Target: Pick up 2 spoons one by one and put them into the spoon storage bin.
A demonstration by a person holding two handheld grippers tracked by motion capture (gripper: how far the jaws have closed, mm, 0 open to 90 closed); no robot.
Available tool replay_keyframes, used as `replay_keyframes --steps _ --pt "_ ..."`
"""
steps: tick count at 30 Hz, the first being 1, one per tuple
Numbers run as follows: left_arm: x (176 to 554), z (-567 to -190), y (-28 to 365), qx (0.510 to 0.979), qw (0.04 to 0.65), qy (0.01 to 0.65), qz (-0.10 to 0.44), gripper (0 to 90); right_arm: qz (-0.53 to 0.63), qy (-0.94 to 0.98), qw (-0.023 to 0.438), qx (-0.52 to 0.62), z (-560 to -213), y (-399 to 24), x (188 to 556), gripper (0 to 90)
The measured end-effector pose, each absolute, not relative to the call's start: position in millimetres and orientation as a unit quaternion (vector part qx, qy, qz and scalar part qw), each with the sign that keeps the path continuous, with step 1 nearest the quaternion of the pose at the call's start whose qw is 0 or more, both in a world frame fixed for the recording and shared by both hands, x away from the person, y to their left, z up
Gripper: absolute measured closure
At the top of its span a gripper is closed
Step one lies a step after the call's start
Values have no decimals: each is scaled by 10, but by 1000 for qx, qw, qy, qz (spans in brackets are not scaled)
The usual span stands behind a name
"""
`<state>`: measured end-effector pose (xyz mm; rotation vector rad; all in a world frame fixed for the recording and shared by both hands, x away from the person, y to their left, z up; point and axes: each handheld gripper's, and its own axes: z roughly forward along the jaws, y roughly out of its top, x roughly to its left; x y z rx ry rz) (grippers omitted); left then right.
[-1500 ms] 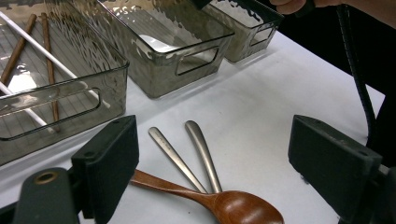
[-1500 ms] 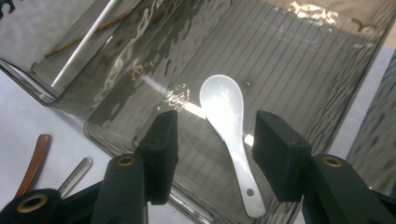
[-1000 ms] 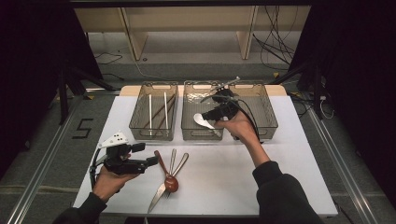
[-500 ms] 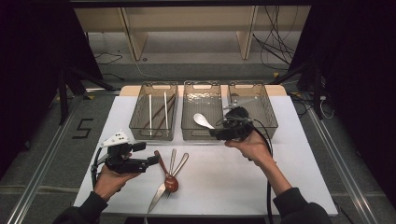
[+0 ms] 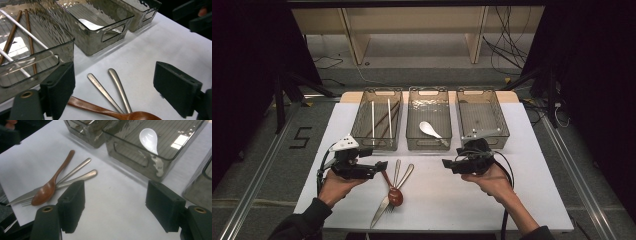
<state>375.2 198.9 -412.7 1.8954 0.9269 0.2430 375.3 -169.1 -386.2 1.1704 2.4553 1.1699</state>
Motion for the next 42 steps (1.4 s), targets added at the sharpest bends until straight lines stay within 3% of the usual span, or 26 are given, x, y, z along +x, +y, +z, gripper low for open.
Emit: replay_keyframes --steps 3,8,21,27,42 --pt "3829 -4160 1945 793 474 369 106 254 398 824 93 393 -3878 -1729 3668 322" --pt "3921 -4235 1874 814 442 361 112 468 405 818 100 395 -3892 -1815 3537 321" --pt "4108 -4537 1678 864 366 336 87 800 409 811 104 404 -3962 -1976 3361 312" --pt "4160 -4665 1616 881 332 329 78 863 406 816 100 400 -3980 -1947 3358 312" --pt "4165 -4776 1663 898 281 332 68 874 406 817 99 397 -3973 -1940 3353 314"
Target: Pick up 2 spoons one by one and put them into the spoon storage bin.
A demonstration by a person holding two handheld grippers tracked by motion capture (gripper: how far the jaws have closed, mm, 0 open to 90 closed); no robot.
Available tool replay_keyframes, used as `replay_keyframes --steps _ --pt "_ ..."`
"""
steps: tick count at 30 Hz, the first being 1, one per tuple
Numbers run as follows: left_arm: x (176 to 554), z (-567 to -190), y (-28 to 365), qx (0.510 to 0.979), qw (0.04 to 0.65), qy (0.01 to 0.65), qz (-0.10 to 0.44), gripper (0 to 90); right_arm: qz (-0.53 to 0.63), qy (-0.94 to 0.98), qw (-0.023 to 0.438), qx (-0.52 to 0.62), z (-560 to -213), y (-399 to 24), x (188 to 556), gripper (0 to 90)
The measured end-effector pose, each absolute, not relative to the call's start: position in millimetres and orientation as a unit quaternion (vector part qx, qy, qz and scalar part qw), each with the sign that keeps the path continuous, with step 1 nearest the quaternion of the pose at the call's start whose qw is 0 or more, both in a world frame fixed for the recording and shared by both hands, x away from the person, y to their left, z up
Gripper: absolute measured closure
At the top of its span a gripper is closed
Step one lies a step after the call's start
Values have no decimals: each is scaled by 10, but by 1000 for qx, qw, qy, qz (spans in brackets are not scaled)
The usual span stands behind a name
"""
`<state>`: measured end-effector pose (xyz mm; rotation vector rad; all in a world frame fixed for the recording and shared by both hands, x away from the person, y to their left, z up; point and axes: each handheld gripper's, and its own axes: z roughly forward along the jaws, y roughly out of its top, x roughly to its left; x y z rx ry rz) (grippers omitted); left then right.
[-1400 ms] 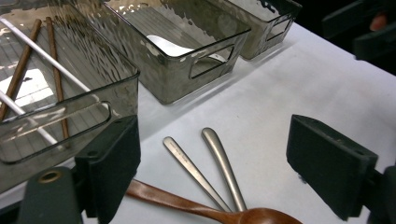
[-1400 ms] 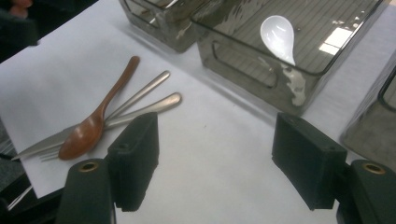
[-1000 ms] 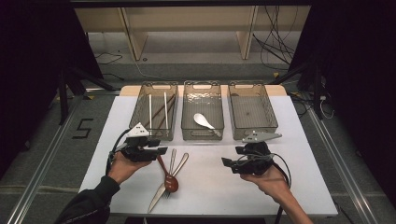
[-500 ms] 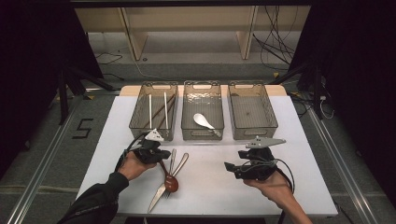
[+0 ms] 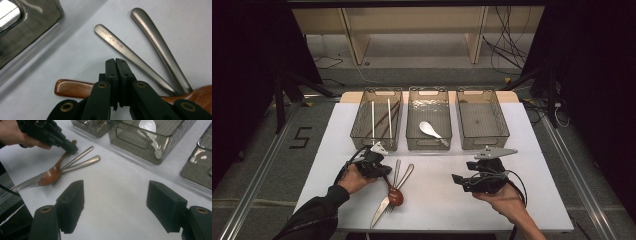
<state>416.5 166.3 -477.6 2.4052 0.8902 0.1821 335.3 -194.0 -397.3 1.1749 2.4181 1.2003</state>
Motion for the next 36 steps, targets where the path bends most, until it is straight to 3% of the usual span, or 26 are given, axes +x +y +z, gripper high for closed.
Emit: replay_keyframes --steps 12,27,32,36 --pt "3952 -4701 1936 911 218 345 54 865 404 820 101 392 -3965 -1928 3352 314" --pt "3599 -4606 1913 923 206 323 24 850 402 824 101 387 -3959 -1901 3350 314" --pt "3628 -4557 1943 917 219 333 34 799 402 825 100 385 -3961 -1899 3349 314" --pt "3634 -4489 1960 911 235 337 42 687 402 824 100 386 -3960 -1901 3352 314"
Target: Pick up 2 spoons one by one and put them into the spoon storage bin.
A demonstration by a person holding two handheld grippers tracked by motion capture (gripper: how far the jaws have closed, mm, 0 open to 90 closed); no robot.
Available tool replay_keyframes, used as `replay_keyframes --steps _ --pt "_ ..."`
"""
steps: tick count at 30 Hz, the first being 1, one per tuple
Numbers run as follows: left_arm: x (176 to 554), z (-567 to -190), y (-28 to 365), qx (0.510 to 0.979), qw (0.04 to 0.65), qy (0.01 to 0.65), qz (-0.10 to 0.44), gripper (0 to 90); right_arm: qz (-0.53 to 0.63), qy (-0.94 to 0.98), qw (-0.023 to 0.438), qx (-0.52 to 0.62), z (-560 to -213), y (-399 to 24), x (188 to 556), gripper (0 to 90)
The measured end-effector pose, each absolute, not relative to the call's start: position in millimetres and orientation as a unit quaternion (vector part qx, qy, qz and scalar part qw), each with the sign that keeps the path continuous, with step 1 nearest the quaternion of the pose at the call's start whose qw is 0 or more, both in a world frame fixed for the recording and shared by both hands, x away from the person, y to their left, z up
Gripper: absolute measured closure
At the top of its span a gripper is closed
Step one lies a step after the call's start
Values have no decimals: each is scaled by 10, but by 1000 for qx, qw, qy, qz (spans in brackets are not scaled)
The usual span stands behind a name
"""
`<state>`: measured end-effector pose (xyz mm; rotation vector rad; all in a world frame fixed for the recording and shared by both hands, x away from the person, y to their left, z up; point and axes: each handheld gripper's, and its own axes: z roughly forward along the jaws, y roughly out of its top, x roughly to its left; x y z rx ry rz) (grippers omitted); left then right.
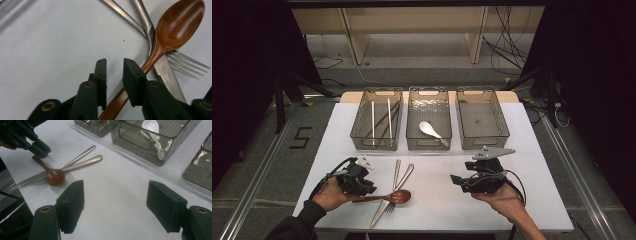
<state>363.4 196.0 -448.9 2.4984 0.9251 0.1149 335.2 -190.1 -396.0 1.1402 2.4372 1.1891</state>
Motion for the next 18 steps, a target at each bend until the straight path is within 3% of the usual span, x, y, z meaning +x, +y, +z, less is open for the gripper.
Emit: replay_keyframes --steps 6,11,18 --pt "3591 -4359 1954 910 260 317 61 416 402 825 100 385 -3963 -1894 3352 314" --pt "3562 -4374 1942 923 242 294 47 250 402 825 98 385 -3967 -1894 3354 314" --pt "3541 -4449 1891 935 214 281 39 235 400 827 97 384 -3969 -1886 3356 314"
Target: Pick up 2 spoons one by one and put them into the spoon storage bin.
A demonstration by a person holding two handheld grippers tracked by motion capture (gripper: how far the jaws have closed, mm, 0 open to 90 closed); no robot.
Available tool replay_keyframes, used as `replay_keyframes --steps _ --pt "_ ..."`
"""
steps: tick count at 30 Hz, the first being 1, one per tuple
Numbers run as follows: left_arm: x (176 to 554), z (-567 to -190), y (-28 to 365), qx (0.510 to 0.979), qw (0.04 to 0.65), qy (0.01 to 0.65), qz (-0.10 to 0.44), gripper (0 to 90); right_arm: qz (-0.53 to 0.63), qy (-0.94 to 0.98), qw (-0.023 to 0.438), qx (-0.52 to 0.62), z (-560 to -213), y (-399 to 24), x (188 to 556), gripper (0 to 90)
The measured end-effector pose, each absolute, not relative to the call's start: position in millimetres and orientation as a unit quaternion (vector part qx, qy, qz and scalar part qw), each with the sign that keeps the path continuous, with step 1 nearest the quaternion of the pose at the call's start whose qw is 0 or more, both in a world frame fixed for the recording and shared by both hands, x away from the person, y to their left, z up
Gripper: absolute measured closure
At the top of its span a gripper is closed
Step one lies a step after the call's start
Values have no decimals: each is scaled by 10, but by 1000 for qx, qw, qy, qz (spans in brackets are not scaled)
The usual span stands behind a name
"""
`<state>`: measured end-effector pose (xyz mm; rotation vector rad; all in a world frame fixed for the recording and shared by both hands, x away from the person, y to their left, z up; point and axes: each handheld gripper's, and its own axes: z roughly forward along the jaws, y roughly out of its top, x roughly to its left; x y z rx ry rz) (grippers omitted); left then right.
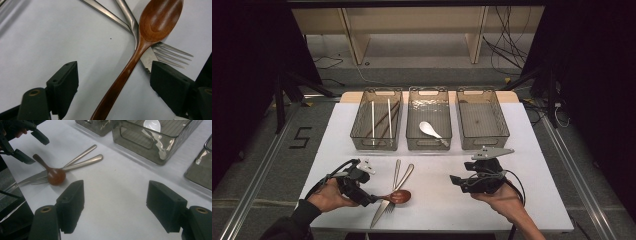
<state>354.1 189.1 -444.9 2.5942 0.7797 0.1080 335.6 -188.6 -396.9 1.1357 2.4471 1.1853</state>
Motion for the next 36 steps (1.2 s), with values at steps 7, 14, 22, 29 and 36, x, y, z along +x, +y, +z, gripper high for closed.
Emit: replay_keyframes --steps 7,14,22,29,36 --pt "3528 -4532 1857 947 187 259 31 345 400 827 98 383 -3970 -1889 3357 314" --pt "3520 -4581 1821 956 170 237 26 452 400 827 98 383 -3968 -1888 3359 315" --pt "3552 -4636 1744 962 163 217 24 548 400 827 96 383 -3965 -1885 3359 316" --pt "3567 -4650 1681 967 155 201 26 637 401 826 97 384 -3962 -1887 3360 316" --pt "3590 -4647 1696 968 159 193 23 730 401 826 97 384 -3964 -1884 3362 319"
